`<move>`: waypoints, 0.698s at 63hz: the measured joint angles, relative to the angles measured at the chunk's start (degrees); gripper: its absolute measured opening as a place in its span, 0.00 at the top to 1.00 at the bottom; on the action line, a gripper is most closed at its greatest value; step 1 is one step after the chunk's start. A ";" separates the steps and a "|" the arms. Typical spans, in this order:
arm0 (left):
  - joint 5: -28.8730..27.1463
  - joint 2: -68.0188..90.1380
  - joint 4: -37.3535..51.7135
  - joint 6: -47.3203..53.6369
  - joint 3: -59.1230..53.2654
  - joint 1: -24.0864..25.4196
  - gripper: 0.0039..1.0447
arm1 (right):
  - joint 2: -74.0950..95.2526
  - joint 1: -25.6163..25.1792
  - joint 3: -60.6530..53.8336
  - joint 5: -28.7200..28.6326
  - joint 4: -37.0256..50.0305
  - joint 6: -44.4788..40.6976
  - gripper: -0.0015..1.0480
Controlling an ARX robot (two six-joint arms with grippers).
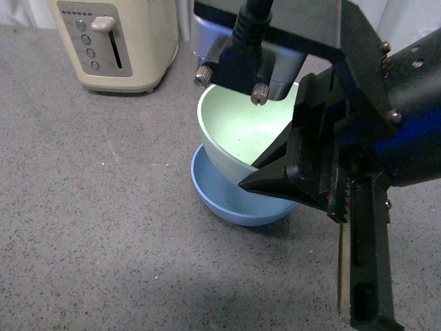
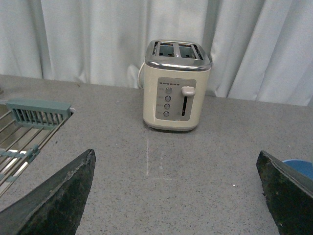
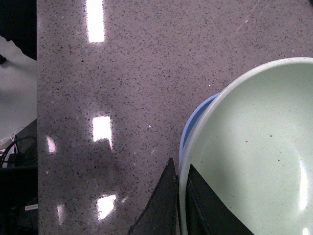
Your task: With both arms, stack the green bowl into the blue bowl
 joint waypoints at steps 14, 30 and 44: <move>0.02 0.00 0.00 0.00 0.00 0.00 0.06 | 3.91 -0.07 0.35 2.14 1.90 -0.79 0.98; 0.02 0.00 0.00 0.00 0.00 0.00 0.06 | 6.21 -0.24 1.33 3.06 2.84 -1.53 0.85; 0.02 0.00 0.00 0.00 0.00 0.00 0.06 | 3.69 -1.68 1.29 4.13 8.35 3.78 0.46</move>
